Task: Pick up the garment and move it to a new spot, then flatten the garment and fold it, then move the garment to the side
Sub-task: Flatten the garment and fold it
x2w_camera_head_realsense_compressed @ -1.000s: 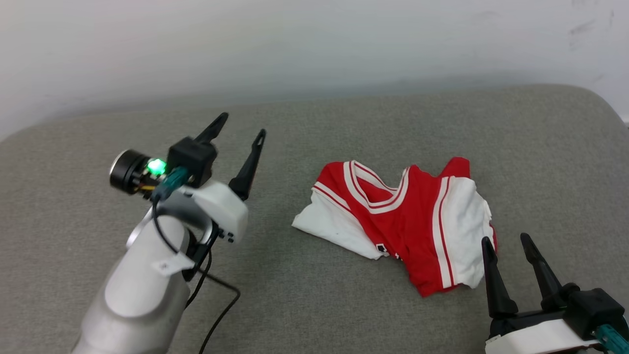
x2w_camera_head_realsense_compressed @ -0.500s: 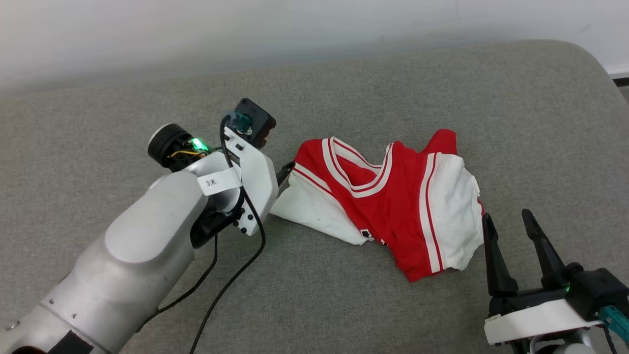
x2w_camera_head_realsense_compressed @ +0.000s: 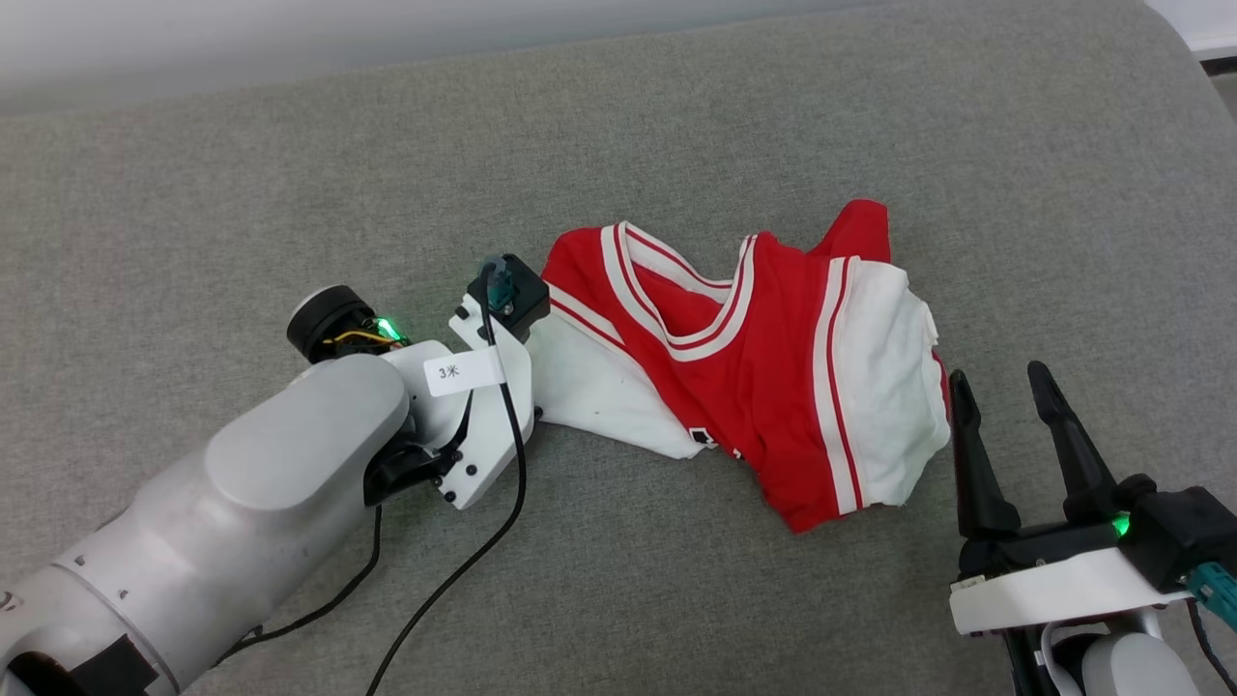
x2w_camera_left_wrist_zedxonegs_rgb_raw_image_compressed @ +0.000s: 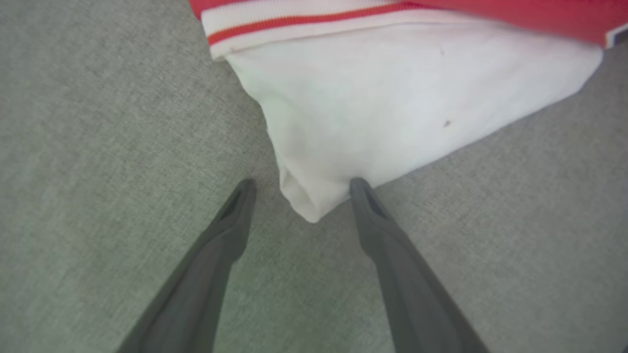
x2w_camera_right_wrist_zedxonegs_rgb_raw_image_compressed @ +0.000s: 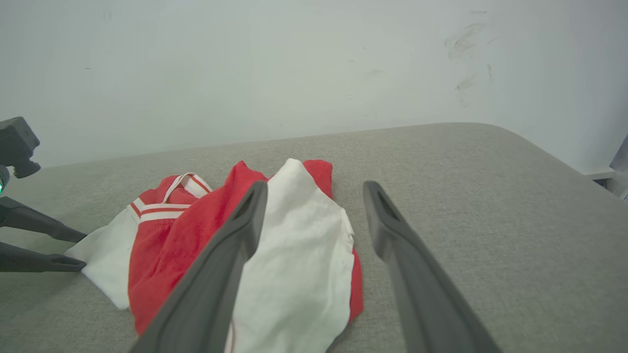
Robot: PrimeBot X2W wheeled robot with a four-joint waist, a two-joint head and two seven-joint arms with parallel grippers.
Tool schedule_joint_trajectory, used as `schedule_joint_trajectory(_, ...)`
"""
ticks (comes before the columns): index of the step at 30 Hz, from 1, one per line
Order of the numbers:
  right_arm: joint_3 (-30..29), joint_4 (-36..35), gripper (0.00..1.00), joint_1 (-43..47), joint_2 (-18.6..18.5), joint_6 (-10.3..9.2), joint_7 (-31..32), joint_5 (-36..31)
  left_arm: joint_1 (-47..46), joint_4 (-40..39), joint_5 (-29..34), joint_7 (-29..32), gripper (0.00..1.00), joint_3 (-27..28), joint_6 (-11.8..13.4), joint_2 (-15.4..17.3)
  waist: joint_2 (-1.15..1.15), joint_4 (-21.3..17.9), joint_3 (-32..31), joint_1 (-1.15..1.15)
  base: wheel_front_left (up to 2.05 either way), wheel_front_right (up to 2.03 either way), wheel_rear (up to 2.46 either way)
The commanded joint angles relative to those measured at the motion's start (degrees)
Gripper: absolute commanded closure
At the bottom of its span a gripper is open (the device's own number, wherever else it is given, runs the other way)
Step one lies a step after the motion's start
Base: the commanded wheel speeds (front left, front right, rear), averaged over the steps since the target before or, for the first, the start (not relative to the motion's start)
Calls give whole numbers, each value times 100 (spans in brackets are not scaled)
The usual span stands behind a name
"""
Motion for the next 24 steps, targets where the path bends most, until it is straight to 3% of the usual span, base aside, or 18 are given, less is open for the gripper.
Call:
schedule_joint_trajectory(1,13,-15,0,-71,11,-4,-14,17,-44,36,-57,8,0,-88,-1,9,0,-39,63,-1,0,0,0)
schedule_joint_trajectory(4,5,-10,0,-100,11,-4,-14,34,26,56,-117,39,0,-305,-1,7,0,-57,110,-1,0,0,0)
schedule_joint_trajectory(5,-2,-12,0,-109,12,-4,-14,31,47,43,-123,51,52,-355,-2,6,0,-55,121,-1,0,0,0)
schedule_joint_trajectory(6,-12,-13,0,-118,12,-4,-14,30,55,39,-140,36,89,-390,-2,8,0,-51,131,-1,0,0,0)
schedule_joint_trajectory(7,-22,-12,0,-125,12,-4,-14,31,63,27,-162,22,100,-415,-2,8,0,-46,135,-1,0,0,0)
schedule_joint_trajectory(12,-63,5,0,-131,12,-4,-14,-3,-34,-41,-178,-398,100,-429,-1,31,0,27,86,-1,0,0,0)
schedule_joint_trajectory(18,-109,56,0,43,11,-4,-14,7,-119,-222,-262,-1406,100,-279,0,187,0,207,-201,-1,0,0,0)
schedule_joint_trajectory(24,-114,103,0,201,12,-4,-14,-29,103,-466,-471,-1878,100,36,103,662,0,456,-527,-1,0,0,0)
